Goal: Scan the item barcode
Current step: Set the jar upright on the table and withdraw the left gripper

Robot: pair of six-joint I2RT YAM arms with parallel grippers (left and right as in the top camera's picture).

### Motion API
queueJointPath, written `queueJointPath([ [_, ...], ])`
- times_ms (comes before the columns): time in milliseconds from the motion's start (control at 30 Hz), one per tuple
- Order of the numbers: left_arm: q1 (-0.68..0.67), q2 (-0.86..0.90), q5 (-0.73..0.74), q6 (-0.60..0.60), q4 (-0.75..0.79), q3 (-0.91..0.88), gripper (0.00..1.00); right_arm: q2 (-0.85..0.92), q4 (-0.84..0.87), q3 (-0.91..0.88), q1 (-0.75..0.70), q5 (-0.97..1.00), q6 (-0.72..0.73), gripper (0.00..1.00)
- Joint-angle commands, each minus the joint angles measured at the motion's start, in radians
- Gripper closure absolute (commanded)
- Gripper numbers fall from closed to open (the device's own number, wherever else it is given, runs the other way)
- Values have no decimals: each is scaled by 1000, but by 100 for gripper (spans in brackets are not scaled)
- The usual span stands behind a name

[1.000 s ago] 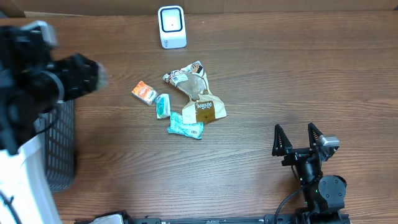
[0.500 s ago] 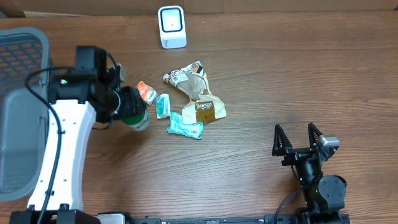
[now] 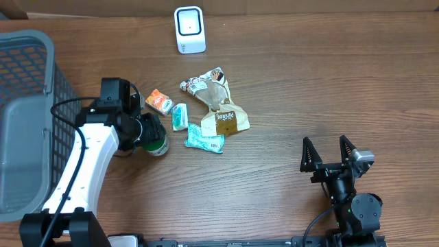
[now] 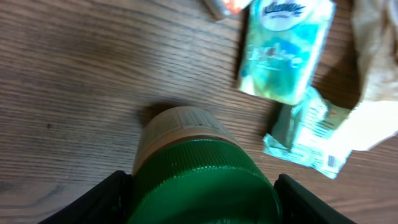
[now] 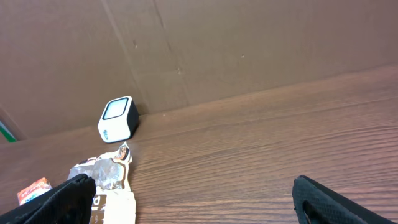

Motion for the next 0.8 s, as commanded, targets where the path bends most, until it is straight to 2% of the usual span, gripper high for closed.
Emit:
queueJointPath([
  [0,-2,-13,-33,-28,33,-25,44,-10,6,-11,-4,2,-1,0],
  [300,-5,-12,-24,-62,200,-99,41,-10,6,-11,-4,2,-1,0],
  [600,-16,-14,-9,-61,217,-81,10,-10,6,-11,-4,2,-1,0],
  [767,-13,-16,-10,-20,83,83,8,-10,6,-11,-4,2,-1,0],
])
